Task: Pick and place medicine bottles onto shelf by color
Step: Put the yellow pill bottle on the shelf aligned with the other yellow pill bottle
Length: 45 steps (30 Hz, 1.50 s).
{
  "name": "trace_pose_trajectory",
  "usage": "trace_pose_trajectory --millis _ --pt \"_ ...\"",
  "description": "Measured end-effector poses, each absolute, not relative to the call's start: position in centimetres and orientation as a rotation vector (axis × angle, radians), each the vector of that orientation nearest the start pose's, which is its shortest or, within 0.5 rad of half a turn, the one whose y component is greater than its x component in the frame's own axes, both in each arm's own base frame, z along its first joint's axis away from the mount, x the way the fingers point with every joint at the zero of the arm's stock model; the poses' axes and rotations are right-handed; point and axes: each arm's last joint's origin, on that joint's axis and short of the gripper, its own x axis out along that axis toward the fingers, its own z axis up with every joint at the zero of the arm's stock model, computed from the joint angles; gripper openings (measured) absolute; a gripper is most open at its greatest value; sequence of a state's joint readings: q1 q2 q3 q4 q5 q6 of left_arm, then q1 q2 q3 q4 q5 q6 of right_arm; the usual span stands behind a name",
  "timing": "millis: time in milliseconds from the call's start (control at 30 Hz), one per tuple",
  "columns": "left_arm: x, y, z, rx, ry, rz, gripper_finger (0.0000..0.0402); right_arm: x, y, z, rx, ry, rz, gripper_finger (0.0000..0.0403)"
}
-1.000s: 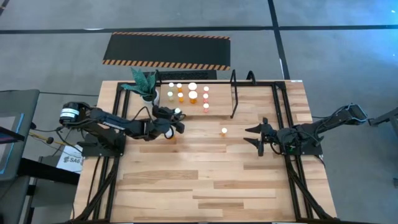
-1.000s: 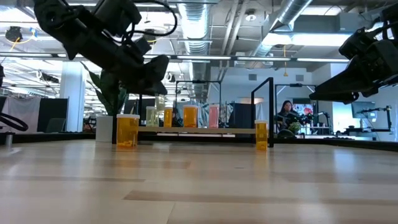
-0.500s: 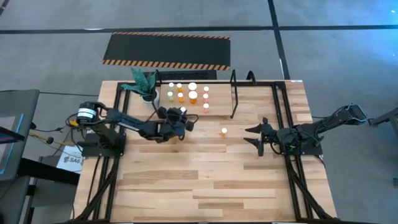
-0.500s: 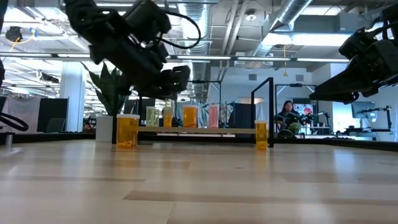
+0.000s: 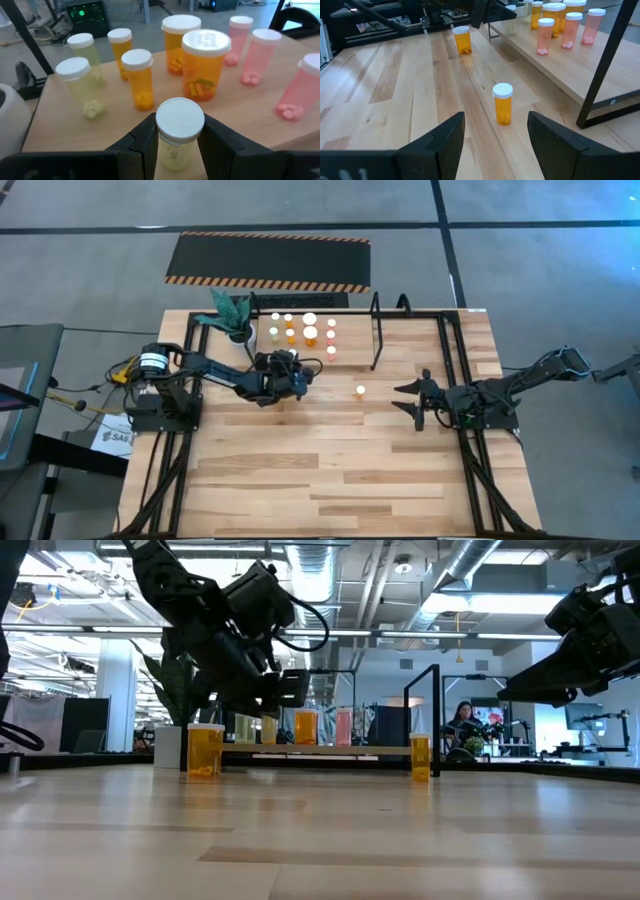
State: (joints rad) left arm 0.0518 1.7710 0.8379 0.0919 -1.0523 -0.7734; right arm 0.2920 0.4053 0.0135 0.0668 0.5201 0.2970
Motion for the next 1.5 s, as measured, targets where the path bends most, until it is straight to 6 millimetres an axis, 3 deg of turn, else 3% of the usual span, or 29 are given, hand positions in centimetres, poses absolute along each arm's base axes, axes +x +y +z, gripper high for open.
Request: trace_pose_trajectory --millis 600,967,1267,1500 --pt "31.4 4.7 13.6 -0.255 0.337 1.288 0.0109 11.4 1.9 14.0 0.165 0.262 -0.268 0.0240" --pt "31.4 4.7 13.6 -0.257 0.340 1.282 0.0173 11.4 1.9 14.0 0.165 0.263 -0.268 0.0240" --pt "32.2 5.1 15.2 -0.260 0.388 1.198 0.0209 11.4 1.9 14.0 0.164 0.263 -0.268 0.0240" --pt "32.5 5.6 17.0 -0.202 0.472 1.208 0.0213 11.4 1.9 14.0 0.164 0.263 -0.268 0.0240"
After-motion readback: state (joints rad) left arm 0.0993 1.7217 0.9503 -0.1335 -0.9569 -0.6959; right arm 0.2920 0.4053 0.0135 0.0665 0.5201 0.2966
